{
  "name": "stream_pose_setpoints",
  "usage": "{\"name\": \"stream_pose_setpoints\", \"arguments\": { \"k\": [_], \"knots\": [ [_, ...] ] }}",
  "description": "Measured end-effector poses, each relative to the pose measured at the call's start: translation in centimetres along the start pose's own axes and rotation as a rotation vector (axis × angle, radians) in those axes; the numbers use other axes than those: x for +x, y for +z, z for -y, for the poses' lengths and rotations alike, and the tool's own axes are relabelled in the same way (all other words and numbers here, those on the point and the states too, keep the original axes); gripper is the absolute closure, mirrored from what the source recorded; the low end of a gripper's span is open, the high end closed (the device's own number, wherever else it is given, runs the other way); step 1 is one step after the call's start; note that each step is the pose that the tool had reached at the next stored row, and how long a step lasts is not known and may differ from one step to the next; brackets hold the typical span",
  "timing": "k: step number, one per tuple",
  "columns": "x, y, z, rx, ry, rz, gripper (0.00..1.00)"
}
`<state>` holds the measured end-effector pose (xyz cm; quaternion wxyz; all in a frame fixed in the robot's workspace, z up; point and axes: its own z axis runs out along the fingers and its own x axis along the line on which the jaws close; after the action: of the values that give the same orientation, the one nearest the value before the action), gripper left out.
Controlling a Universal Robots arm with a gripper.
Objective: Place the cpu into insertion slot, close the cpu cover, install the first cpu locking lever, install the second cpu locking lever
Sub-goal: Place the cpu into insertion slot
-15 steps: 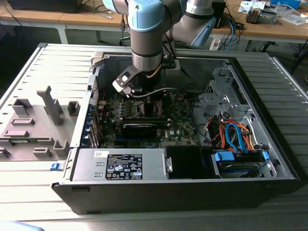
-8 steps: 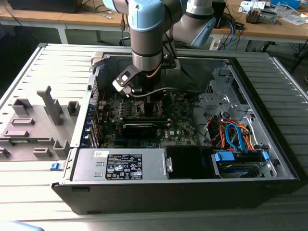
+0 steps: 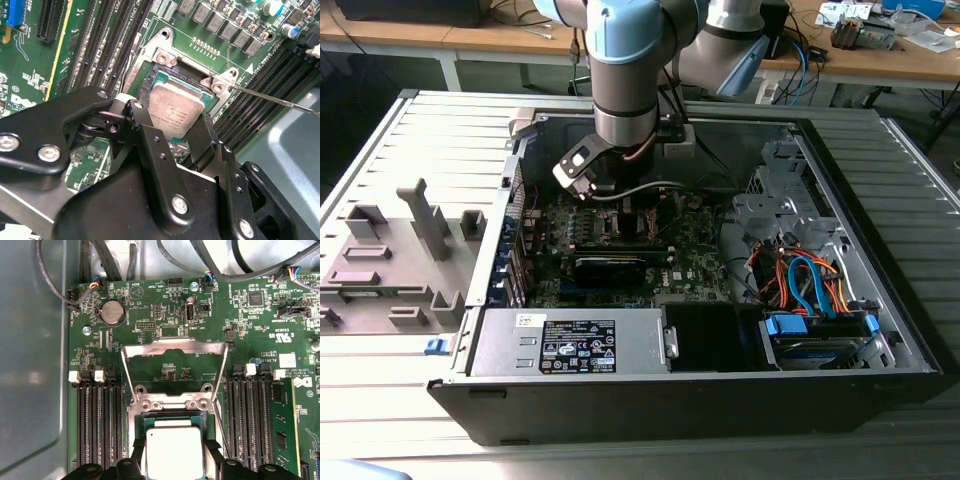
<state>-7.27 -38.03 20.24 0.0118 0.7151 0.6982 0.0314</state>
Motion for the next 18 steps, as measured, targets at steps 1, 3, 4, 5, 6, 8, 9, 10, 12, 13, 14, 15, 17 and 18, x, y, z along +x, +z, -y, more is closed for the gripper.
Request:
{"name": "stream_pose_setpoints", "arguments": {
  "k": [1,3,4,5,6,8,9,10,12,13,14,15,17,18],
  "knots": [
    [-0.02,0.00,0.00,0.0000,0.000,0.0002,0.45],
    [-0.03,0.01,-0.01,0.0001,0.000,0.0023,0.45],
    [-0.03,0.04,-0.01,-0.0001,0.000,0.0036,0.45],
    [-0.03,0.07,-0.01,-0.0002,0.000,0.0052,0.45],
    [-0.03,0.07,-0.01,-0.0001,0.000,0.0062,0.45],
    [-0.03,0.07,-0.01,0.0000,-0.001,0.0068,0.45],
    [-0.03,0.08,-0.01,-0.0001,-0.001,0.0067,0.45],
    [-0.03,0.08,-0.01,-0.0001,-0.001,0.0068,0.45],
    [-0.03,0.08,-0.01,-0.0001,-0.001,0.0070,0.45],
    [-0.03,0.08,-0.01,-0.0001,-0.001,0.0071,0.45],
    [-0.03,0.08,-0.01,-0.0001,-0.001,0.0072,0.44],
    [-0.03,0.08,-0.01,-0.0001,-0.001,0.0073,0.44],
    [-0.03,0.08,-0.01,-0.0002,-0.001,0.0075,0.38],
    [-0.03,0.08,-0.01,-0.0002,-0.001,0.0077,0.38]
  ]
}}
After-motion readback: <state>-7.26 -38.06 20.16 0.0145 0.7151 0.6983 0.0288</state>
